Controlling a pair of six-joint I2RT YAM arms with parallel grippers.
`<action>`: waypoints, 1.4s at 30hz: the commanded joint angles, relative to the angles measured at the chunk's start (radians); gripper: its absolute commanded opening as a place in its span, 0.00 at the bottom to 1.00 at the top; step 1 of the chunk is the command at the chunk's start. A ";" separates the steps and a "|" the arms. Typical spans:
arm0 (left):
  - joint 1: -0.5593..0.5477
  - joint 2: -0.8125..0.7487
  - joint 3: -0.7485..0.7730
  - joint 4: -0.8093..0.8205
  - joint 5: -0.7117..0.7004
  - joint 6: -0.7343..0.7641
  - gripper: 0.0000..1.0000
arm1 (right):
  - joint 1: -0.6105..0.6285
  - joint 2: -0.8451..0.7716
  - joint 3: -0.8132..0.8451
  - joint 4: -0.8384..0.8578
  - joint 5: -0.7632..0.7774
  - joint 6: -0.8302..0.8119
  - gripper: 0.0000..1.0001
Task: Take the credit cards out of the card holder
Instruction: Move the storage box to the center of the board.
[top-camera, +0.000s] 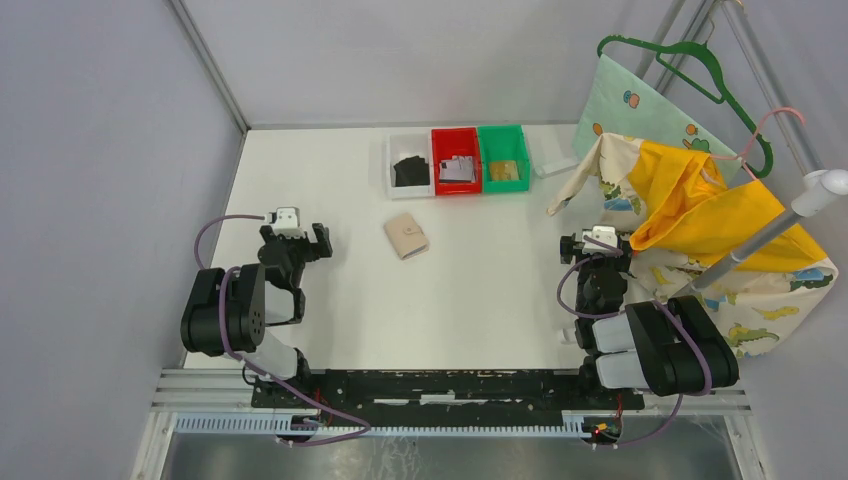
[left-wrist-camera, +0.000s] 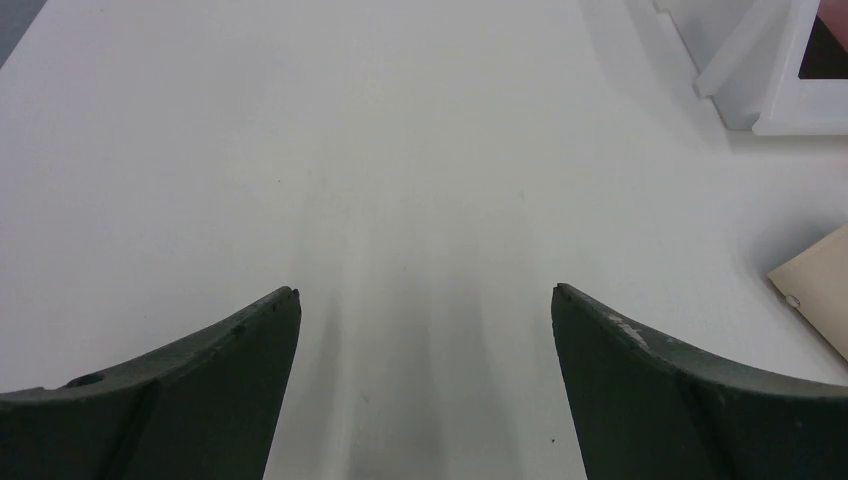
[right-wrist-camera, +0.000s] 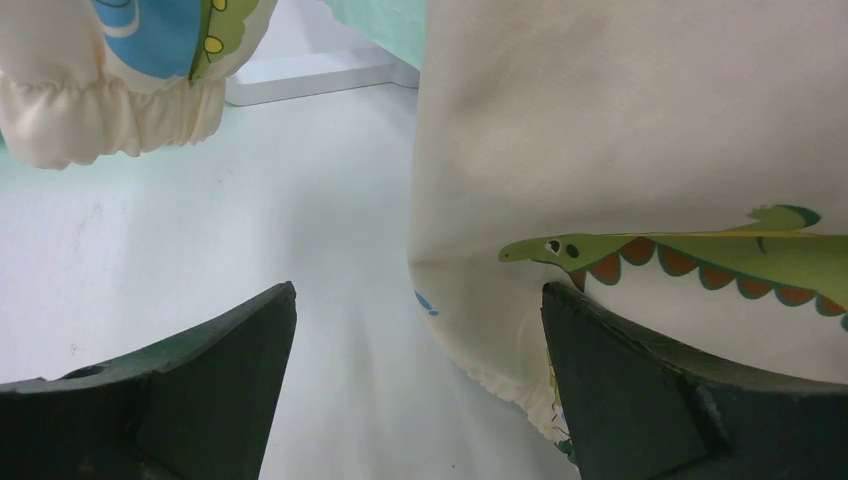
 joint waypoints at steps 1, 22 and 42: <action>-0.003 -0.010 0.025 0.032 -0.014 0.008 1.00 | -0.004 0.000 -0.106 0.050 -0.005 0.006 0.98; 0.054 -0.235 0.232 -0.528 0.062 0.013 1.00 | 0.054 -0.288 0.126 -0.627 0.106 0.140 0.98; 0.265 -0.116 0.758 -1.503 0.500 0.244 1.00 | 0.227 -0.281 0.402 -1.086 -0.381 0.500 0.98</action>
